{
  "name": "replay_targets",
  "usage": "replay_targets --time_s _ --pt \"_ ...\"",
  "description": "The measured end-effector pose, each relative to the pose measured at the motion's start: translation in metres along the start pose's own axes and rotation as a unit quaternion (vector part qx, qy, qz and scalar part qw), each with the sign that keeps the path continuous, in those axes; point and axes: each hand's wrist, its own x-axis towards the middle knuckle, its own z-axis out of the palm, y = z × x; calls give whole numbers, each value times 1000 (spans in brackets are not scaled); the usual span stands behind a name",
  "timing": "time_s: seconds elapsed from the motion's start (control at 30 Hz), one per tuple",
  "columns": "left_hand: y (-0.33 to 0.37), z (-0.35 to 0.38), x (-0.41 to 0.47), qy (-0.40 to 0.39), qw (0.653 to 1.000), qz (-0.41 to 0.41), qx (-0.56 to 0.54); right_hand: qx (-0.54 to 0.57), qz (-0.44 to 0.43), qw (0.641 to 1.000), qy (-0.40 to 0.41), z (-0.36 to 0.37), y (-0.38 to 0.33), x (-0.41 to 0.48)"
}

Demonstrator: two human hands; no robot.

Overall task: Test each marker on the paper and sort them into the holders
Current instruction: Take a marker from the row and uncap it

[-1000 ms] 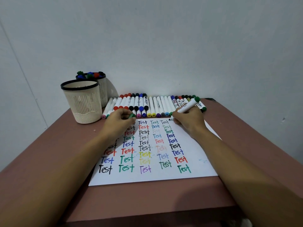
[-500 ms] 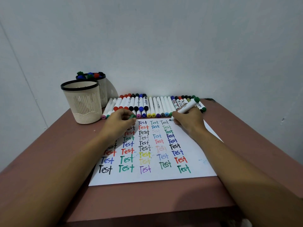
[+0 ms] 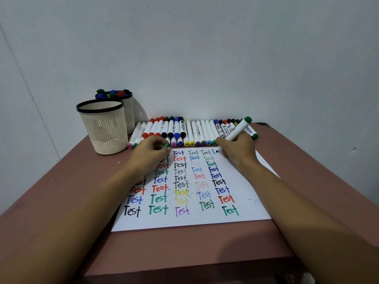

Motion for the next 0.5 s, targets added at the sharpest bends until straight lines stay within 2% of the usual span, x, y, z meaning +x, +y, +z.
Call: replay_targets --time_s 0.2,0.37,0.5 --pt "-2 0 0 -1 1000 5 5 0 -2 1000 -13 -1 0 -1" --pt "-2 0 1 0 1000 7 4 8 -13 1000 18 -1 -1 -1" --pt "-3 0 1 0 1000 7 7 -11 -6 1000 11 -1 -1 -2"
